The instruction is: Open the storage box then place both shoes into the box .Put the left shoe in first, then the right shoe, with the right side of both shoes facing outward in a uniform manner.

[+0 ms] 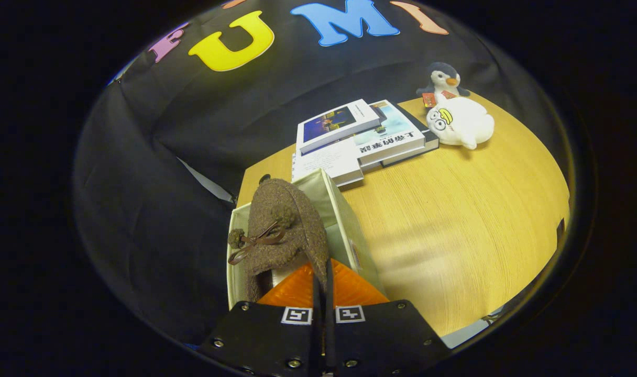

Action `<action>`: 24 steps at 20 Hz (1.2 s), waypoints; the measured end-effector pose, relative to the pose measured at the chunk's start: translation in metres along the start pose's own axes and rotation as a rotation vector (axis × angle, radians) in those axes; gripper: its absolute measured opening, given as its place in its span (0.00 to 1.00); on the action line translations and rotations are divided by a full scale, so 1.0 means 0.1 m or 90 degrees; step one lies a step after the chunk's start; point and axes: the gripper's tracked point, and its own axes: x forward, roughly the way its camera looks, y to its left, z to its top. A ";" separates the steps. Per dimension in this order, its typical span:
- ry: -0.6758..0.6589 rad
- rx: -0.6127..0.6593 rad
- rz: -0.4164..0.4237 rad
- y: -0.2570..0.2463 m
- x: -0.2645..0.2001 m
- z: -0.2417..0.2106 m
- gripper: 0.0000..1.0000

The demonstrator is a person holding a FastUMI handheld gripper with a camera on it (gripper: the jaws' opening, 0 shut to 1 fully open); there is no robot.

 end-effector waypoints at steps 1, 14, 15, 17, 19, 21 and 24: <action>-0.005 -0.004 0.007 0.05 -0.01 0.00 0.26; -0.217 -0.197 0.024 -0.18 -0.94 0.79 0.99; -0.236 -0.206 0.022 -0.24 -1.06 0.87 0.99; -0.268 -0.219 0.016 -0.37 -1.26 1.01 0.99; -0.297 -0.227 0.009 -0.52 -1.44 1.15 0.99; -0.330 -0.234 0.001 -0.68 -1.63 1.29 0.99; -0.374 -0.241 -0.012 -0.92 -1.87 1.48 0.99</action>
